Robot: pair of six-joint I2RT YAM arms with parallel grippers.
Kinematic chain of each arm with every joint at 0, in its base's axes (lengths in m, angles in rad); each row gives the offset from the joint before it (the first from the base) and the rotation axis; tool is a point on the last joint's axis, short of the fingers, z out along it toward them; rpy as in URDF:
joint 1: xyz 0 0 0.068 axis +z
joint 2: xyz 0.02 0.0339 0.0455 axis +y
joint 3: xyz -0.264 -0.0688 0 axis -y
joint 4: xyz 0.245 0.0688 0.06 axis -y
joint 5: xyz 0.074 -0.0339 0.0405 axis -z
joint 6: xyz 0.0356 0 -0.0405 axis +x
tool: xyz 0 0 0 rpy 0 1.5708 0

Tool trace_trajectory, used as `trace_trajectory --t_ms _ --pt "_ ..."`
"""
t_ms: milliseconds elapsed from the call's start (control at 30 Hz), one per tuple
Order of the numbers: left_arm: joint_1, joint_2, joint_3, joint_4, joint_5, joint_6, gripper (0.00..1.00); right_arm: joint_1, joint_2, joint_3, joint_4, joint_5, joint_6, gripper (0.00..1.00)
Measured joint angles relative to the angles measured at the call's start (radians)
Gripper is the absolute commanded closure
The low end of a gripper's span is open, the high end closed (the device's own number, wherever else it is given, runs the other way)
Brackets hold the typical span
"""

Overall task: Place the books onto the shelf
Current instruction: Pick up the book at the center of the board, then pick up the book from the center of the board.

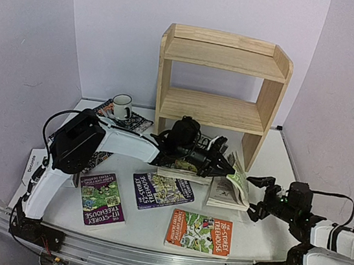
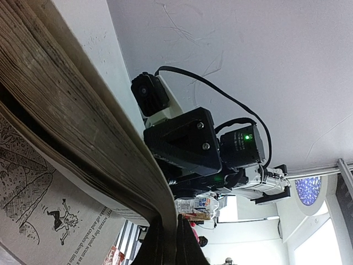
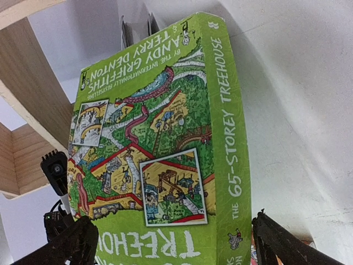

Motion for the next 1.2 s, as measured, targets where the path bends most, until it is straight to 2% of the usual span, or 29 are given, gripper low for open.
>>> trace_trajectory --t_ms 300,400,533,633,733,867,1067,1200 --pt "0.018 -0.022 -0.058 0.045 0.0 -0.001 1.0 -0.001 0.018 0.001 0.023 0.006 0.092 0.48" --pt "0.029 -0.055 -0.102 0.056 0.0 -0.001 0.99 0.0 -0.003 0.001 0.018 0.009 0.102 0.67" --pt "0.033 -0.077 -0.135 0.072 -0.001 0.0 0.97 0.0 -0.003 0.001 0.018 0.006 0.111 0.8" --pt "0.033 -0.082 -0.171 0.073 -0.003 0.0 0.86 0.0 0.007 0.001 0.017 0.001 0.112 0.87" --pt "0.033 -0.083 -0.198 0.075 -0.002 0.01 0.47 0.0 0.016 0.001 0.008 0.002 0.109 0.9" --pt "0.032 -0.1 -0.248 0.083 0.02 0.03 0.2 -0.001 0.017 0.005 -0.017 0.001 0.094 0.9" --pt "0.031 -0.175 -0.336 0.081 0.029 0.077 0.01 -0.001 0.018 0.058 -0.105 -0.006 0.045 0.89" --pt "0.031 -0.241 -0.389 0.089 0.019 0.129 0.0 -0.001 0.015 0.078 -0.143 -0.007 0.028 0.88"
